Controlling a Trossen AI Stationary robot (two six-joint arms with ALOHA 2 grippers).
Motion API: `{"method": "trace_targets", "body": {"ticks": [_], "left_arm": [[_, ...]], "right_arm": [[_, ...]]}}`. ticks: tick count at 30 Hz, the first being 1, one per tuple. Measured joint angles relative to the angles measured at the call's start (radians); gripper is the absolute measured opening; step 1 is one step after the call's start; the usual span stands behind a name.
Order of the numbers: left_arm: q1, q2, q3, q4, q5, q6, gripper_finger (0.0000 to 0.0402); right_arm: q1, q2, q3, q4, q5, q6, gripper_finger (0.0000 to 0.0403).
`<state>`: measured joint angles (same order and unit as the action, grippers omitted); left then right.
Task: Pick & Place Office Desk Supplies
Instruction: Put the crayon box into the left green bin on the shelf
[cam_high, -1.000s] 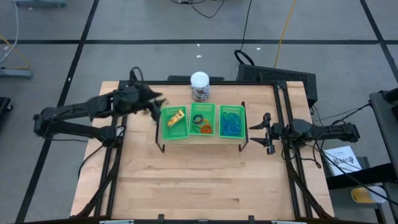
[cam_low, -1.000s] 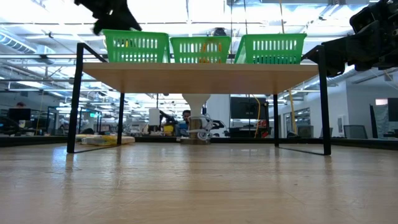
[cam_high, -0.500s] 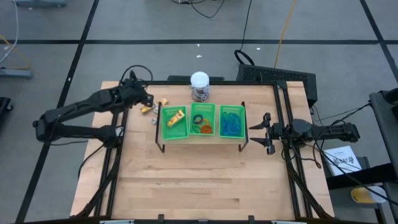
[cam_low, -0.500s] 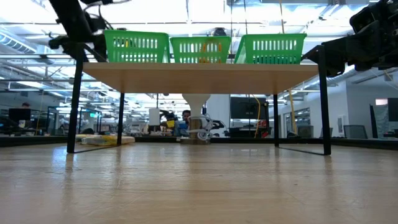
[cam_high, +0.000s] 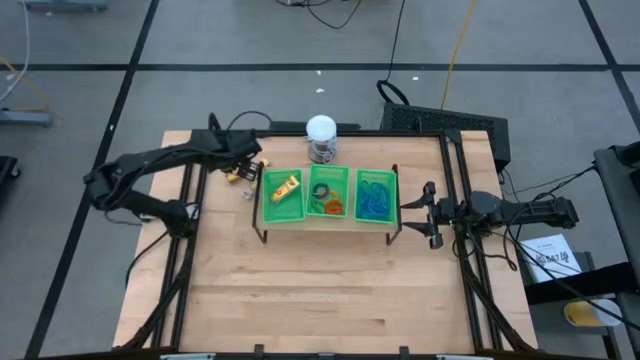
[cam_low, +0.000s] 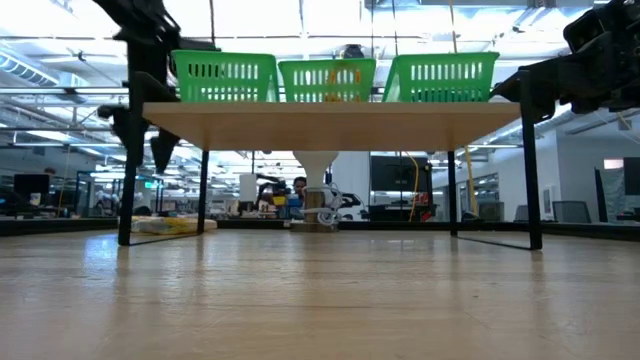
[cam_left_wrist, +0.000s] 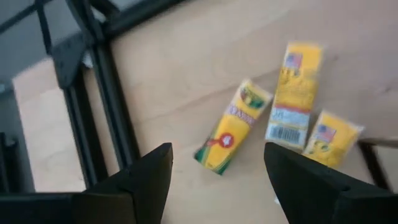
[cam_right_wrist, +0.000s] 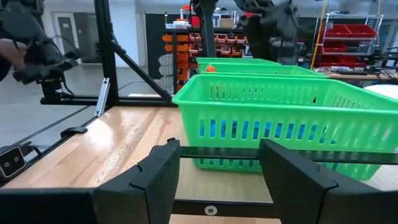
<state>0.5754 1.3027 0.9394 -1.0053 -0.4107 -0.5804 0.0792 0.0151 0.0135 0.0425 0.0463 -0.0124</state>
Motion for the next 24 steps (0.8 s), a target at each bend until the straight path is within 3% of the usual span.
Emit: {"method": "trace_targets", "body": {"ticks": [12, 24], "left_arm": [[0.103, 0.173, -0.001, -0.014, 0.039, 0.111, 0.0271], [0.224, 0.236, -0.001, 0.050, 0.205, 0.244, 0.0271]], "right_arm": [[0.000, 0.000, 0.000, 0.000, 0.003, 0.000, 0.0212], [0.000, 0.000, 0.000, 0.000, 0.003, 0.000, 0.0212]]}}
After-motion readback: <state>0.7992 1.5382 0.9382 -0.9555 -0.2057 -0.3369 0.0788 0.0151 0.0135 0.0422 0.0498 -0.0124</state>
